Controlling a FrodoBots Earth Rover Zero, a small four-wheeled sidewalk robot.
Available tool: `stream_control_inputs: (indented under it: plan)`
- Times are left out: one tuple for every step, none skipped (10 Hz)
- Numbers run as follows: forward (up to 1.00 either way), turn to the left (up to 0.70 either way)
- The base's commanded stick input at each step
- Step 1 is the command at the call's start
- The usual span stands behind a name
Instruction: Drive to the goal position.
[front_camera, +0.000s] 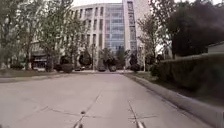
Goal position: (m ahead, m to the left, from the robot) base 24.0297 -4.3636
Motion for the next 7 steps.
stream_control_inputs:
  plan:
    - [0.70, -0.01]
    - [0.70, -0.07]
    - [0.70, -0.12]
    - [0.70, -0.14]
    - [0.70, -0.14]
    - [0.70, -0.14]
    - [0.70, -0.06]
